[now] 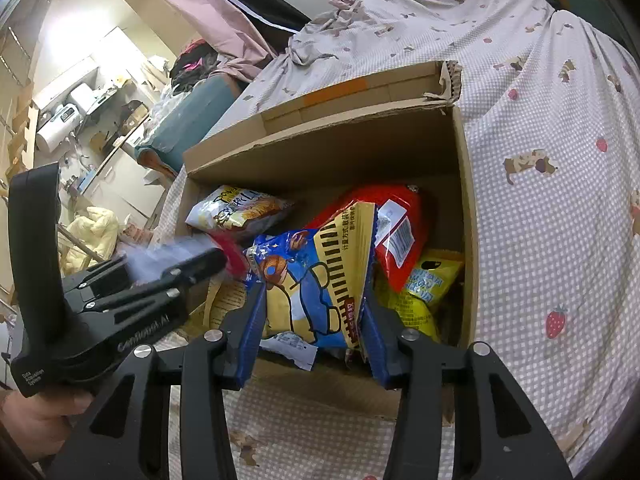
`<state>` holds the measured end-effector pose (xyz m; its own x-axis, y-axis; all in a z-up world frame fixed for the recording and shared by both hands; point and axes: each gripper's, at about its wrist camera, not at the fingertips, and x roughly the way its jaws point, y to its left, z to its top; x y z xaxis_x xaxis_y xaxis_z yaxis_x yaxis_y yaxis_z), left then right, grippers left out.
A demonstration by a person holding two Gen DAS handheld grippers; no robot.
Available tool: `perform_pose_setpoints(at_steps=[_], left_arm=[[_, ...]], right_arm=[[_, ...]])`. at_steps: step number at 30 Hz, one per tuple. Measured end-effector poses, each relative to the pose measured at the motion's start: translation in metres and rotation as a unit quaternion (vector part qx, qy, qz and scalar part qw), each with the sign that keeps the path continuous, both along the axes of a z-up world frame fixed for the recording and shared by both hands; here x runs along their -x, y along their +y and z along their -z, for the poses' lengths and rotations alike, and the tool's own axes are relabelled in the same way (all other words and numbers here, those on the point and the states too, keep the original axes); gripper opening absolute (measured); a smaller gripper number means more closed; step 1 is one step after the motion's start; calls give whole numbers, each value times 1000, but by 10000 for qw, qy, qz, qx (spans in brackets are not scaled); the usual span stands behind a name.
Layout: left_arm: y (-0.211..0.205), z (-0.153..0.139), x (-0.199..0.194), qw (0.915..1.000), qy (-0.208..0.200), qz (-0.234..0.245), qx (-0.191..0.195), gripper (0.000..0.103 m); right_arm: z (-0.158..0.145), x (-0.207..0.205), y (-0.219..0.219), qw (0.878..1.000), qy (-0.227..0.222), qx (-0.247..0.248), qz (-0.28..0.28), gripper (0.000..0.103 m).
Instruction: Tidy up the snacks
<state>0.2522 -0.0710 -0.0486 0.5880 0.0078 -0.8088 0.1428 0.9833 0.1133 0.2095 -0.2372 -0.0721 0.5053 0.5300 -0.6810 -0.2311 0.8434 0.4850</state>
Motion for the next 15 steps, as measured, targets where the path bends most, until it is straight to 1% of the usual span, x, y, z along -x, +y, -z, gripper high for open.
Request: perform_pose_setpoints(at_steps=[1,2,4,5,7,9,13,15], left_arm=[[0,-1,1,10000,-45,-20,7,71],[0,-2,1,10000,-68,-41,-18,73],[-1,-2,2,10000,-68,-56,-47,74],[-1,-3,2,10000,-73,-58,-31,74],[-1,-5,3,9999,-109,-65,8,74],[0,-7,5,9999,-106,-16,86,74],[1,-12,9,9999,-134,0,106,74],[2,-15,11,9998,-169,-30,83,74]], right_arm=[[0,0,-1,10000,2,-45,29,48],[1,-1,-2,10000,18,-53,49,49],[1,-2,-3,9999,51,-24,95,58],[1,-2,-5,9999,67,-44,127,59],[1,-2,-8,9998,78,-67,178,68],[-3,-2,-10,9996,3,-10,266,73],[-10,1,-14,9992,-164,40,368,83],[-13,3,-17,9989,-211,47,410,87]])
